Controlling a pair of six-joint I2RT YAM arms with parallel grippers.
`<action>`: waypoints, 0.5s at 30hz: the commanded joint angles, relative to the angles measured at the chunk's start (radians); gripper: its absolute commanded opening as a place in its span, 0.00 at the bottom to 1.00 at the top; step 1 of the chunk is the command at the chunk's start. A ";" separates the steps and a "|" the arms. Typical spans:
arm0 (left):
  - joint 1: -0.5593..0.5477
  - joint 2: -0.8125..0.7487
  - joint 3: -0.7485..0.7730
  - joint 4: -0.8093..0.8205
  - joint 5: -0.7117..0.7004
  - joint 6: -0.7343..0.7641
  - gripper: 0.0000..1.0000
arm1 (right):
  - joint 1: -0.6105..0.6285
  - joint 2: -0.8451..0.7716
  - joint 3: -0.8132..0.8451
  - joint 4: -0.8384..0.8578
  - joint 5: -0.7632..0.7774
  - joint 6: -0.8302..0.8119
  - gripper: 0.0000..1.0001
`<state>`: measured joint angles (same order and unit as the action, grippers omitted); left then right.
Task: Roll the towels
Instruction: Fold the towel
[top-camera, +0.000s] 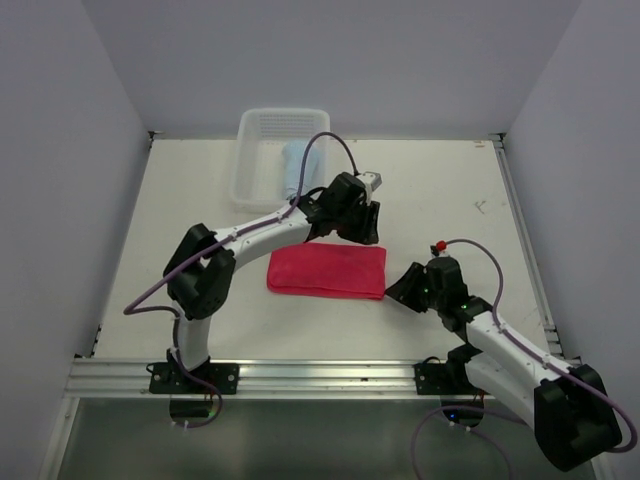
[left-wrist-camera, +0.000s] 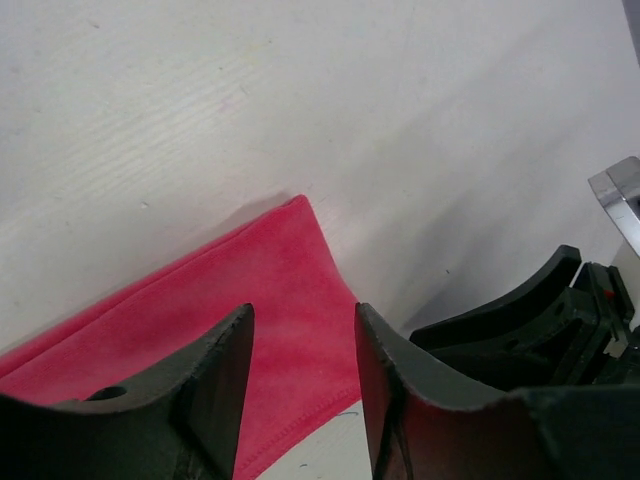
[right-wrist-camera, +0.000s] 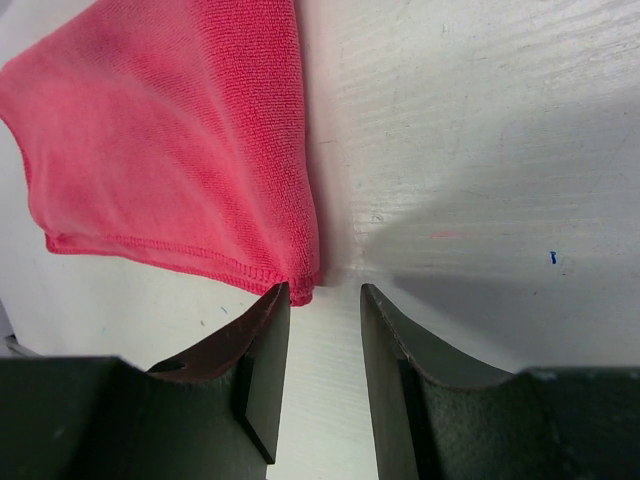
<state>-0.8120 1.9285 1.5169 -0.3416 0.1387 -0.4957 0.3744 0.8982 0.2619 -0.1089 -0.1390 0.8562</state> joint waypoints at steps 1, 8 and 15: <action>-0.035 0.033 0.074 0.012 0.050 -0.072 0.47 | 0.001 -0.030 -0.026 0.103 0.006 0.069 0.38; -0.073 0.110 0.098 0.023 0.055 -0.116 0.38 | 0.001 0.005 -0.052 0.170 -0.022 0.087 0.38; -0.082 0.178 0.152 -0.013 -0.011 -0.126 0.44 | 0.000 0.010 -0.055 0.181 -0.030 0.087 0.38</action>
<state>-0.8909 2.0907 1.6131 -0.3481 0.1638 -0.5941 0.3744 0.9096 0.2119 0.0223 -0.1532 0.9302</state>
